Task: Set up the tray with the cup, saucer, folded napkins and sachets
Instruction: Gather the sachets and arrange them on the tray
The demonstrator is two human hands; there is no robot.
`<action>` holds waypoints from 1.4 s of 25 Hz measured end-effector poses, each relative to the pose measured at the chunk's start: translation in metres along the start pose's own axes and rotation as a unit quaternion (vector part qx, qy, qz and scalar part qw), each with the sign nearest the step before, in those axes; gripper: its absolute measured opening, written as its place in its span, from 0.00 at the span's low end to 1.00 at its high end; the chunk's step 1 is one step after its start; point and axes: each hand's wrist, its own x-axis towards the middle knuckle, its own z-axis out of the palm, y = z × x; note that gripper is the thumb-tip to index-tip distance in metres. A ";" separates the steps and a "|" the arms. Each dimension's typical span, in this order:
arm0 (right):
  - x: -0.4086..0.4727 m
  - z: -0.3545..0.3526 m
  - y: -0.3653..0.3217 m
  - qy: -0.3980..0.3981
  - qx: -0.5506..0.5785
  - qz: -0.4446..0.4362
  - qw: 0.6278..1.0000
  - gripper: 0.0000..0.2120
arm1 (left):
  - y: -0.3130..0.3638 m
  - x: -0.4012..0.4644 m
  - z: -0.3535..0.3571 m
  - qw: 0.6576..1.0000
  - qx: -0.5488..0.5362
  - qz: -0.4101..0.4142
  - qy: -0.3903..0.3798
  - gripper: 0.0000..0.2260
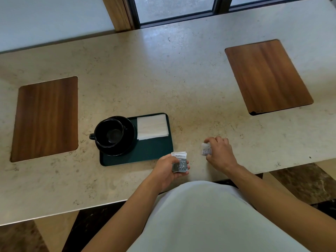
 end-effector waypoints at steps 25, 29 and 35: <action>-0.013 -0.016 -0.069 0.053 0.138 -0.158 0.976 0.13 | 0.008 0.006 0.008 0.992 -0.112 0.050 -0.012 0.15; -0.017 -0.013 -0.083 -0.010 0.112 -0.182 0.977 0.15 | 0.011 0.004 0.010 0.989 -0.139 0.046 -0.011 0.16; -0.021 -0.010 -0.085 -0.063 0.133 -0.184 0.972 0.17 | 0.011 0.002 0.001 0.985 -0.173 0.029 -0.009 0.16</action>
